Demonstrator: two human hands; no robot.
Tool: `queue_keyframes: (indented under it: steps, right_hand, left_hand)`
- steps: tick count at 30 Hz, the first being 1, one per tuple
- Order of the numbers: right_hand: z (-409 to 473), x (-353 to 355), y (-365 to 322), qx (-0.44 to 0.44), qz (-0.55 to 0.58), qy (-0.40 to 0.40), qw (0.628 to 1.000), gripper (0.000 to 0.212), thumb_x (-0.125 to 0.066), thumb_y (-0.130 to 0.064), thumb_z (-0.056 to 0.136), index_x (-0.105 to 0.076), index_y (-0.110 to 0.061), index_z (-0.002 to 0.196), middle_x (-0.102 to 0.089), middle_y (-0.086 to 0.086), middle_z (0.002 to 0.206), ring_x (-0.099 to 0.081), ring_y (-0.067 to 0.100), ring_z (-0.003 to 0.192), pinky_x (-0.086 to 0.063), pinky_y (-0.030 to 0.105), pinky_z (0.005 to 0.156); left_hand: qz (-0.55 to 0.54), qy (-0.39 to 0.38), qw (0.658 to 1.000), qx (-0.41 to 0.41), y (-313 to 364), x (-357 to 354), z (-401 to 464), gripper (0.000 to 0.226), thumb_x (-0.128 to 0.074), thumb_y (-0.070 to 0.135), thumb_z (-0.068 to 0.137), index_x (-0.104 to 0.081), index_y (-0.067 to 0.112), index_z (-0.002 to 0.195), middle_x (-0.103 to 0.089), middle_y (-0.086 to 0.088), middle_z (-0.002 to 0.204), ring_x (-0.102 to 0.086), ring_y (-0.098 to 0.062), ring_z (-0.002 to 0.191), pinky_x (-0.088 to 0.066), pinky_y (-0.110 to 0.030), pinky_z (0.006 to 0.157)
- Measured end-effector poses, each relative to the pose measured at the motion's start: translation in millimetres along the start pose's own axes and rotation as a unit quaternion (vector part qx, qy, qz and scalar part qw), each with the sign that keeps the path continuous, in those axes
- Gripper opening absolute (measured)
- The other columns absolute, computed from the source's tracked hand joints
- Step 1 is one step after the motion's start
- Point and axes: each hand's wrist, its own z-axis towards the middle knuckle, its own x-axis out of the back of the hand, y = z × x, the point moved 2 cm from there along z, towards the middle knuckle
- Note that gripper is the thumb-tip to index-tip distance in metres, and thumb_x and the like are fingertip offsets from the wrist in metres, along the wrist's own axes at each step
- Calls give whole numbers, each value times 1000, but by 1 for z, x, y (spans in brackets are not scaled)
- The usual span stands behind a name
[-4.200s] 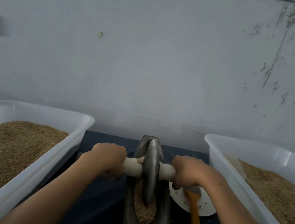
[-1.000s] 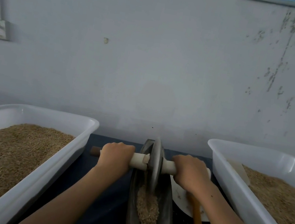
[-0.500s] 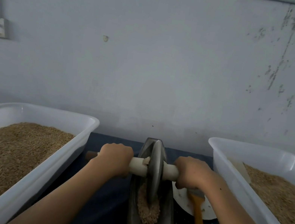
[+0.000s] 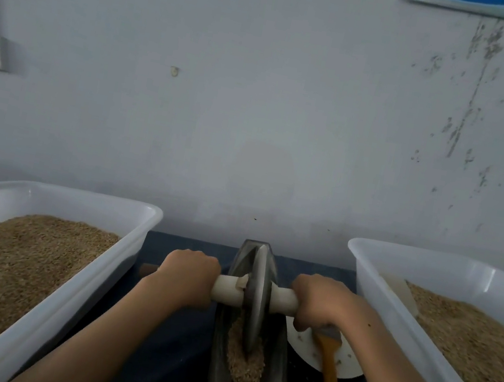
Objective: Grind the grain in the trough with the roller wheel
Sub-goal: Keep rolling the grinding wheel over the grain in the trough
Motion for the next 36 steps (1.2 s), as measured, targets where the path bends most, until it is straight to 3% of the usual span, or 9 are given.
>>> queue_keyframes:
  steps: [6,10,16,20,25,28,30,33,36]
  right_hand:
    - [-1,-1,1,5,28,-32,999,38,-71,-21,80,-61,-12,115,-67,6,101,-65,18,85,-43,22,58]
    - [-4,-3,1,27,29,4,999,42,-70,-20,80,-59,-17,120,-65,5,107,-63,20,94,-44,27,69]
    - [-13,0,3,68,67,21,995,54,-74,-17,78,-48,-22,124,-55,0,120,-54,18,106,-39,28,74]
    - [-31,0,3,89,65,96,989,46,-69,-13,78,-43,-25,115,-46,-2,116,-45,17,109,-38,32,82]
    - [-63,-10,-6,108,1,276,955,50,-59,-13,84,-38,-26,126,-40,-6,121,-40,16,113,-32,30,88]
    - [-84,-18,-9,135,-38,340,930,49,-71,-7,71,-54,-21,116,-49,-3,113,-50,18,99,-42,30,81]
    - [-94,-23,-9,152,-41,353,922,46,-80,-3,59,-62,-20,98,-55,-3,98,-53,13,80,-47,24,66]
    - [-100,-32,-4,165,-52,328,929,44,-87,-3,48,-66,-20,83,-59,-3,88,-55,8,70,-42,17,60]
    - [-97,-39,-1,155,-106,245,951,40,-77,-3,66,-64,-20,100,-61,-1,103,-62,15,90,-48,24,70]
  left_hand:
    - [-4,-58,998,-20,-2,4,-5,49,-70,36,78,-54,19,121,-63,-2,108,-57,-17,91,-40,-29,74]
    - [-65,-56,994,-61,-5,5,-8,51,-71,35,77,-50,24,122,-60,1,115,-57,-17,102,-41,-29,81]
    - [-156,-84,981,-81,-12,11,-12,55,-75,31,75,-42,23,118,-54,1,119,-50,-14,100,-41,-29,83]
    - [-117,-12,989,-86,-7,7,-22,44,-69,32,78,-45,22,113,-55,4,115,-54,-15,101,-41,-28,79]
    - [-92,141,982,-87,2,-1,-39,29,-56,35,83,-40,25,106,-55,8,107,-57,-14,90,-40,-27,70]
    - [-90,211,971,-60,3,-8,-44,30,-56,36,85,-41,26,108,-56,9,107,-57,-13,91,-40,-24,71]
    - [-88,245,964,-48,4,-11,-44,29,-57,38,86,-43,26,108,-58,9,106,-58,-11,91,-36,-23,69]
    - [-73,267,960,-34,5,-15,-42,26,-54,43,87,-46,27,105,-62,10,101,-60,-10,90,-34,-22,68]
    - [-66,281,957,-22,5,-18,-41,24,-51,47,88,-50,26,99,-64,9,94,-60,-9,84,-34,-22,64]
